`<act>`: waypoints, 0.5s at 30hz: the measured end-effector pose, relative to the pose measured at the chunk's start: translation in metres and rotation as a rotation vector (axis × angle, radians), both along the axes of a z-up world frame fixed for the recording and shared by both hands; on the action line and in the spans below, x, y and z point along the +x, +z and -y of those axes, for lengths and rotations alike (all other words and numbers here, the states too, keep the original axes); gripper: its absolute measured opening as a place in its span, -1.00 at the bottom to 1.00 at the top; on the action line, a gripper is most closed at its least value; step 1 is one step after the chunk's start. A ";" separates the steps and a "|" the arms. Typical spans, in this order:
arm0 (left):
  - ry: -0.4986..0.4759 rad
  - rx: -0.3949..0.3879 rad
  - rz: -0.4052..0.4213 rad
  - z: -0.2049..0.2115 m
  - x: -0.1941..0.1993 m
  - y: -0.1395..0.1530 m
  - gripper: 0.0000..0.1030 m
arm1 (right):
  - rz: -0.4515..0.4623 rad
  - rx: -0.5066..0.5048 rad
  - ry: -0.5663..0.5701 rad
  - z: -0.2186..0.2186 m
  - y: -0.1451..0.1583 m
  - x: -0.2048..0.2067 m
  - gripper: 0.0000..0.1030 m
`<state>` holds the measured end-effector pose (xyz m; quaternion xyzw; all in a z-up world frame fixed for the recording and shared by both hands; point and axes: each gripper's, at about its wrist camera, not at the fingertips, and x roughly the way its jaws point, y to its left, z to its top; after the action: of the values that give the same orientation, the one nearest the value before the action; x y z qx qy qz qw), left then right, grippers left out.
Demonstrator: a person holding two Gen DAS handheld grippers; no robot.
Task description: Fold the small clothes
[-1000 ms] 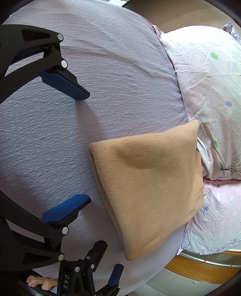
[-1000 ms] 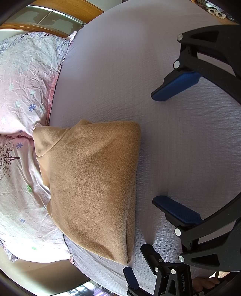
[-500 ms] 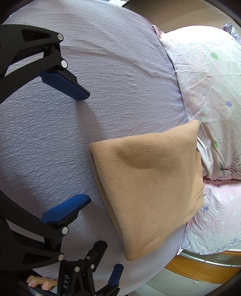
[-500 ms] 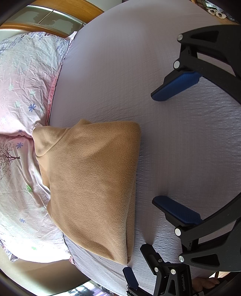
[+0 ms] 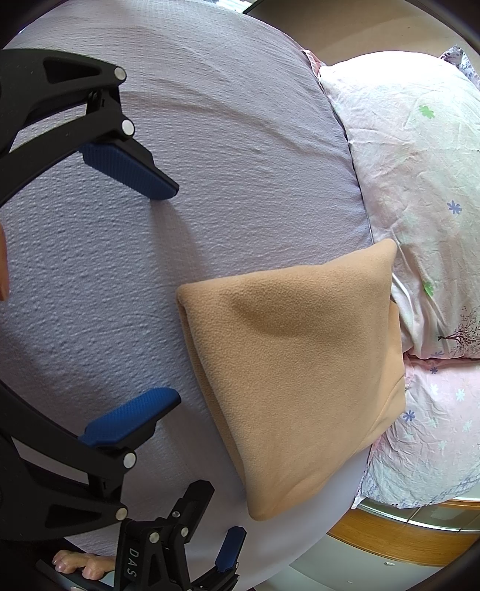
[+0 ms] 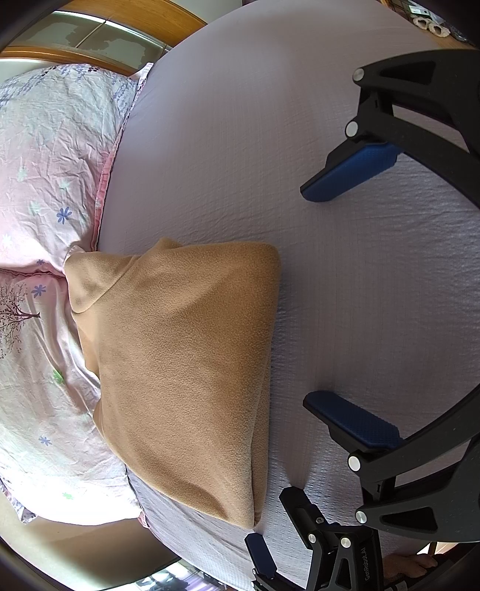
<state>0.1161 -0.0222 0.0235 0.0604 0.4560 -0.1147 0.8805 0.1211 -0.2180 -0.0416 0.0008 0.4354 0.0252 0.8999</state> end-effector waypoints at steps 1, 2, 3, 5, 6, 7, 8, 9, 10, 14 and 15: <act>0.000 0.000 0.001 0.000 0.000 0.000 0.97 | 0.000 0.000 0.000 0.000 0.000 0.000 0.97; 0.000 0.000 0.001 0.000 0.000 0.000 0.97 | 0.000 0.000 0.000 0.000 0.000 0.000 0.97; 0.001 0.000 0.002 0.000 0.000 0.000 0.97 | 0.000 0.000 0.000 0.000 0.000 0.000 0.97; 0.000 0.000 0.002 0.000 0.000 0.000 0.97 | 0.000 0.000 0.000 0.000 0.000 0.000 0.97; 0.000 0.000 0.003 0.000 0.000 0.000 0.97 | 0.000 0.000 0.000 0.000 0.000 0.000 0.97; 0.001 0.000 0.003 0.000 0.000 0.000 0.97 | 0.000 0.000 0.000 0.000 0.000 0.000 0.97; 0.001 -0.001 0.004 0.000 0.000 0.000 0.97 | 0.000 0.000 0.000 0.000 0.000 0.000 0.97; 0.001 0.000 0.005 0.000 0.000 0.000 0.97 | 0.000 0.000 0.000 0.000 0.000 0.000 0.97; 0.002 0.000 0.005 0.000 -0.001 0.000 0.97 | 0.000 0.000 0.000 0.000 0.000 0.000 0.97; 0.002 0.000 0.005 0.000 -0.001 -0.001 0.97 | 0.000 0.000 0.000 0.000 0.000 0.000 0.97; 0.002 0.000 0.005 0.000 -0.001 -0.001 0.97 | 0.000 0.000 -0.001 0.000 0.000 0.000 0.97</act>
<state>0.1155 -0.0226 0.0228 0.0602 0.4538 -0.1136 0.8818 0.1208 -0.2177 -0.0417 0.0009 0.4352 0.0250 0.9000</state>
